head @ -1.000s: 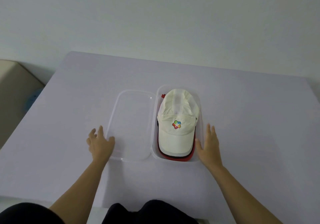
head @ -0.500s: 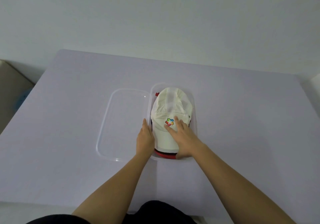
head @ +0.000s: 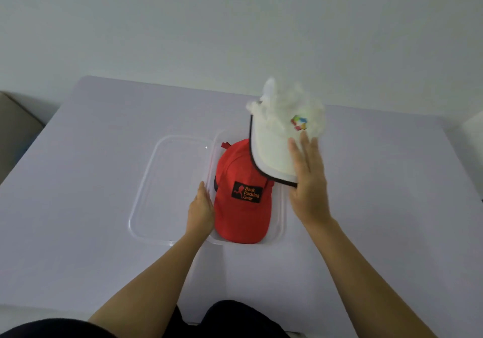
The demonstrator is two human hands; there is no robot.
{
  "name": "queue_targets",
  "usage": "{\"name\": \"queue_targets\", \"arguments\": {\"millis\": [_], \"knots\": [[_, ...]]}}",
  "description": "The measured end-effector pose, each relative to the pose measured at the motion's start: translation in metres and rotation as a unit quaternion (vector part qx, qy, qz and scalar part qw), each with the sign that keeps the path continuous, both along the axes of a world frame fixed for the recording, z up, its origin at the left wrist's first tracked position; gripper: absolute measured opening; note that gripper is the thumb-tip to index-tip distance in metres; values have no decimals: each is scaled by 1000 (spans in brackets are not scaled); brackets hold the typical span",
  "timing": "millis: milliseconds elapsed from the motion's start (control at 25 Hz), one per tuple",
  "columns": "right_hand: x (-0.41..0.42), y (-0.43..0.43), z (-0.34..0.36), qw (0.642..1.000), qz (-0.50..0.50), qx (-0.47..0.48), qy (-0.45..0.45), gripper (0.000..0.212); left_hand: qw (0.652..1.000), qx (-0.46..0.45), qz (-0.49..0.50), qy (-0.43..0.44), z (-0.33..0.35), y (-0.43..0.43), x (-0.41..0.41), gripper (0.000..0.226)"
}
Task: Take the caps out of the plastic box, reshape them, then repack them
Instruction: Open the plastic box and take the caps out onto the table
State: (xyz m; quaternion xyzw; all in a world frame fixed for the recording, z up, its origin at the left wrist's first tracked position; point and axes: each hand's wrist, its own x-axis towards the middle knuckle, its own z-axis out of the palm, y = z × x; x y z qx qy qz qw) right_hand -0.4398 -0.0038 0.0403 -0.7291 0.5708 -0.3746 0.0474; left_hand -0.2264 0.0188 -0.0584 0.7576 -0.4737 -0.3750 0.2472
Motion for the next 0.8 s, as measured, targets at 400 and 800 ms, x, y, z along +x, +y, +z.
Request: {"name": "queue_targets", "arguments": {"millis": [400, 800], "knots": [[-127, -7, -105, 925, -24, 315, 210, 89, 999, -5, 8, -32, -16, -3, 2, 46], [-122, -104, -90, 849, 64, 440, 286, 96, 999, -16, 10, -51, -22, -3, 1, 45]]}}
